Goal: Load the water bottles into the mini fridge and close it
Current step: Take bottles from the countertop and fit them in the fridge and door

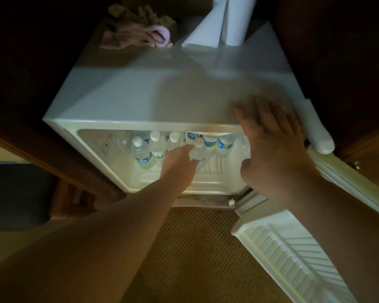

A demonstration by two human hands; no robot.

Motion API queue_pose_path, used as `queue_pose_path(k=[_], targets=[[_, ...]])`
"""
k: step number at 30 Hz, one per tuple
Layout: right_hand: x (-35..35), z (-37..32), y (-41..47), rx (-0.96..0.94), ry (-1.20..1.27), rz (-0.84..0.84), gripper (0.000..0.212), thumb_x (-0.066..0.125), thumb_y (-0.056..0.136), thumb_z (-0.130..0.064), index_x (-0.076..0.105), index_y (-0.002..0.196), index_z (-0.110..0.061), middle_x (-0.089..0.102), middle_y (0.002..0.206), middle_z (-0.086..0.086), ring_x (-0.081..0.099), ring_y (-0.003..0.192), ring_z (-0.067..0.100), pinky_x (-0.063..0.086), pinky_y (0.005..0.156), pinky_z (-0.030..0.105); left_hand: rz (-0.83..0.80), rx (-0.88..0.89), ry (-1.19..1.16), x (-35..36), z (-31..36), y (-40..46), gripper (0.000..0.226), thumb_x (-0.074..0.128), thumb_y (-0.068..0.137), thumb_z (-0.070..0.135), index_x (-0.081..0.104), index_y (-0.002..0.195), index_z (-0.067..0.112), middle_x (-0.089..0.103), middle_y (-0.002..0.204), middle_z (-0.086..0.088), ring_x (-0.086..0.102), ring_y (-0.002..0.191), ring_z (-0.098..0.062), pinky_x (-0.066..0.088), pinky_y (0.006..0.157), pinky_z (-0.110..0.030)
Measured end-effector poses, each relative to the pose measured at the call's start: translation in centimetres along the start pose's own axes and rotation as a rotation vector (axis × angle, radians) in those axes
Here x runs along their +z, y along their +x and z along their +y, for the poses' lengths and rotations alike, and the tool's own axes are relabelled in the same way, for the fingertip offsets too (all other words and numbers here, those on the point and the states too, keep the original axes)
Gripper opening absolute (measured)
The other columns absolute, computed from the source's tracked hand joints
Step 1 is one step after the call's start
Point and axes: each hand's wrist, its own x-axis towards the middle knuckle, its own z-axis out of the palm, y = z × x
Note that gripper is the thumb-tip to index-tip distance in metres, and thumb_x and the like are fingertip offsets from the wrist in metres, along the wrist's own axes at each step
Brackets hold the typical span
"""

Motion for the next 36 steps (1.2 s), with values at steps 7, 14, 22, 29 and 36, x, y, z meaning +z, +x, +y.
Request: queue_pose_path(k=[7,14,22,29,36], targets=[[-4.2,-0.2,0.3,-0.023,0.098,-0.247,0.101,0.063,0.071,-0.019,0.015,0.158,-0.033,0.011,0.166,0.006,0.008,0.153,0.03,0.02,0.122,0.051,-0.005,-0.081,-0.114,-6.5,2.9,-12.6,0.033,0.062,0.095,0.049,0.063,0.126,0.037,0.072,0.111,0.016,0.067,0.088,-0.003,0.057,0.081,-0.027],[-18.5,-3.0,-7.0,-0.04,0.296,-0.107,0.074,0.064,0.092,-0.02,0.03,0.155,-0.038,0.023,0.165,-0.005,0.017,0.152,0.02,0.03,0.12,0.043,0.207,-0.044,-0.2,-20.5,10.7,-22.5,0.023,0.06,0.092,0.058,0.069,0.103,0.039,0.064,0.083,0.031,0.066,0.081,0.008,0.061,0.078,-0.028],[-39.9,-6.1,-13.2,-0.152,0.425,0.443,0.053,0.063,0.09,-0.019,0.056,0.141,-0.028,0.053,0.14,-0.01,0.042,0.133,0.01,0.025,0.111,0.015,0.627,0.404,-0.229,-41.4,24.6,-30.1,0.012,0.07,0.094,0.036,0.072,0.101,0.027,0.072,0.082,0.018,0.07,0.074,0.001,0.054,0.063,-0.016],[-51.2,-3.8,-9.7,-0.125,0.389,0.402,0.062,0.063,0.092,-0.028,0.041,0.15,-0.029,0.049,0.14,-0.006,0.041,0.129,0.014,0.036,0.101,0.027,0.6,0.409,-0.3,-49.3,34.5,-29.2,0.012,0.072,0.091,0.038,0.072,0.101,0.032,0.07,0.082,0.021,0.066,0.083,0.006,0.047,0.065,-0.005],[-57.7,-3.6,-3.0,-0.064,0.393,0.312,0.059,0.058,0.097,-0.032,0.036,0.152,-0.038,0.053,0.132,-0.009,0.056,0.114,0.012,0.046,0.088,0.026,0.5,0.432,-0.225,-51.4,39.5,-24.2,0.023,0.072,0.088,0.043,0.066,0.11,0.04,0.07,0.091,0.022,0.064,0.089,0.002,0.056,0.075,-0.025]])
